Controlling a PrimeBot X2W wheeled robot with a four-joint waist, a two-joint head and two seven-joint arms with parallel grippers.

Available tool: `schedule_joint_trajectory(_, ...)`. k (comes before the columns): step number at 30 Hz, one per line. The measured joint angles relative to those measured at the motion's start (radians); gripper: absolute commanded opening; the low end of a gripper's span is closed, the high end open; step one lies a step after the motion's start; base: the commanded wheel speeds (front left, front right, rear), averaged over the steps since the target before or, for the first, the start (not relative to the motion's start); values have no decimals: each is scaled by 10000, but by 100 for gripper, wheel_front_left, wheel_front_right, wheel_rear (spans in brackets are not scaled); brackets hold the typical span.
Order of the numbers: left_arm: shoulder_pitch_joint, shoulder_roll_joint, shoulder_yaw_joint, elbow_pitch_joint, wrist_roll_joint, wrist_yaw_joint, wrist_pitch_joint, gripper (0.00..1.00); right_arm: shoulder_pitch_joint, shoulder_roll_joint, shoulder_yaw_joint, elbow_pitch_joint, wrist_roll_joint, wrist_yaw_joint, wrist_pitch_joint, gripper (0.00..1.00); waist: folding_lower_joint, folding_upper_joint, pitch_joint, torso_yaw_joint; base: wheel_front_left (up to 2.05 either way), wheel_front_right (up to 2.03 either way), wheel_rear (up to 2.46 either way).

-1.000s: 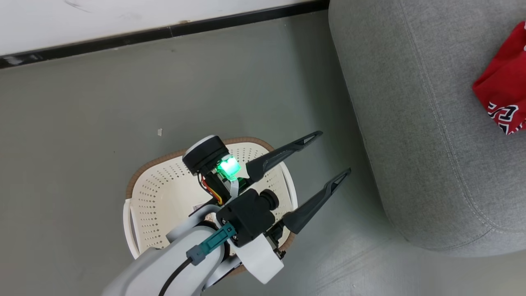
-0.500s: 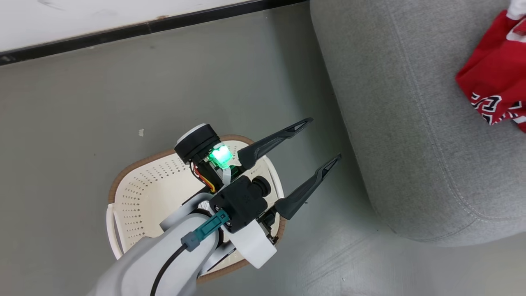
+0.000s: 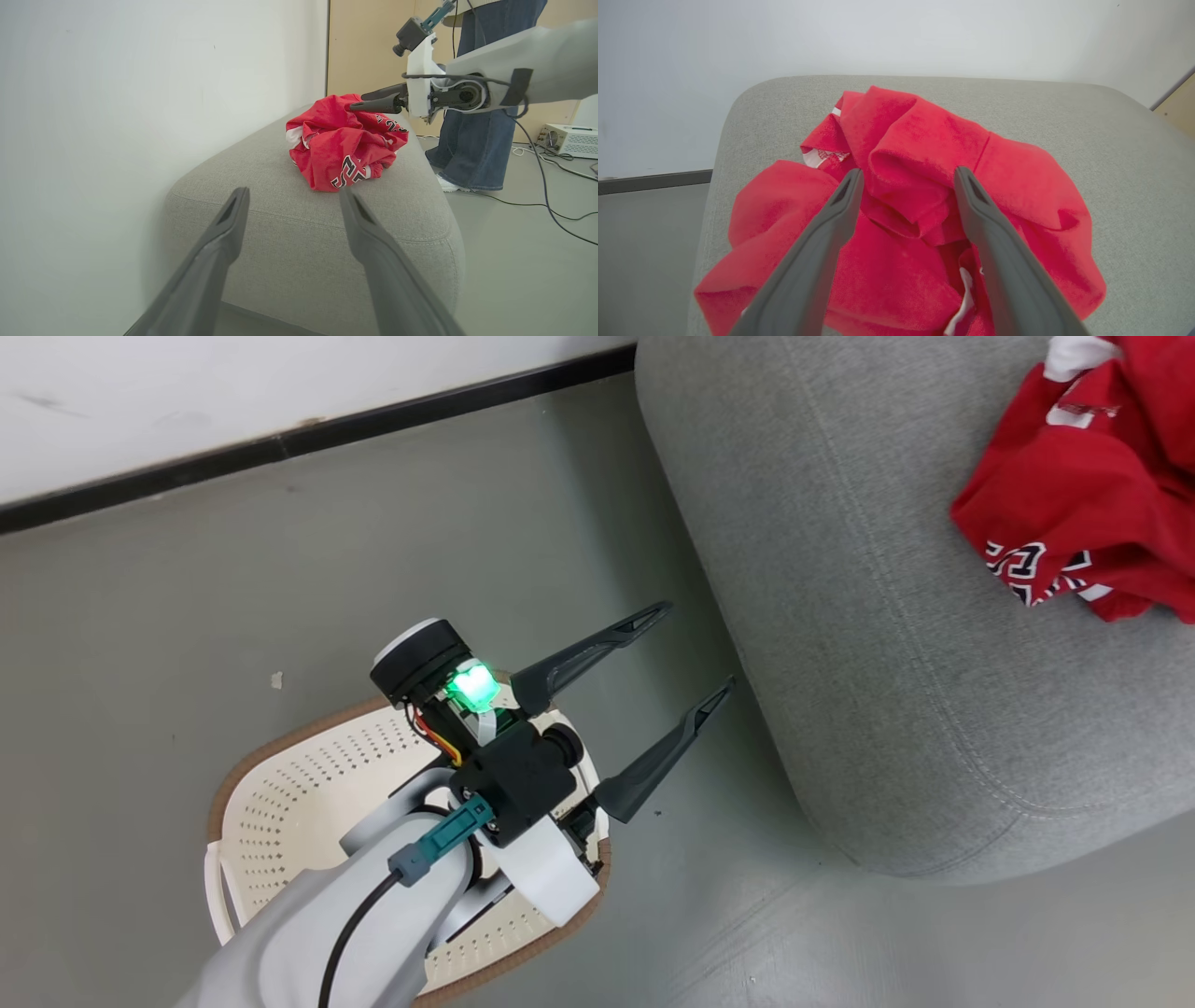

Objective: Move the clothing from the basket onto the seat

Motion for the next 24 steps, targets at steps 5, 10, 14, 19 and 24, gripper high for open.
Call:
schedule_joint_trajectory(5, 2, 67, 151, 184, -29, -40, -81, 100, 281, -10, 324, -516, 159, 0, -17, 100, -1, 0, -239, -217, 0, 0, 0)
schedule_joint_trajectory(10, 71, 130, 504, 403, -130, 65, -188, 100, 478, -46, 393, -1394, 339, 0, -27, 100, 0, 0, -539, -359, 0, 0, 0)
schedule_joint_trajectory(14, 335, 219, 913, 614, -288, 320, -267, 100, 502, 98, 324, -2226, 405, 0, -29, 100, 0, 0, -817, -405, 0, 0, 0)
schedule_joint_trajectory(19, 833, 278, 1498, 901, -642, 686, -351, 100, 590, 562, 270, -3035, 399, 0, -42, 100, 0, 0, -1193, -374, 0, 0, 0)
schedule_joint_trajectory(24, 1385, 403, 2023, 1256, -777, 1078, -353, 100, 813, 928, 376, -3375, 332, -2, -42, 100, -1, 0, -1588, -246, 0, 0, 0)
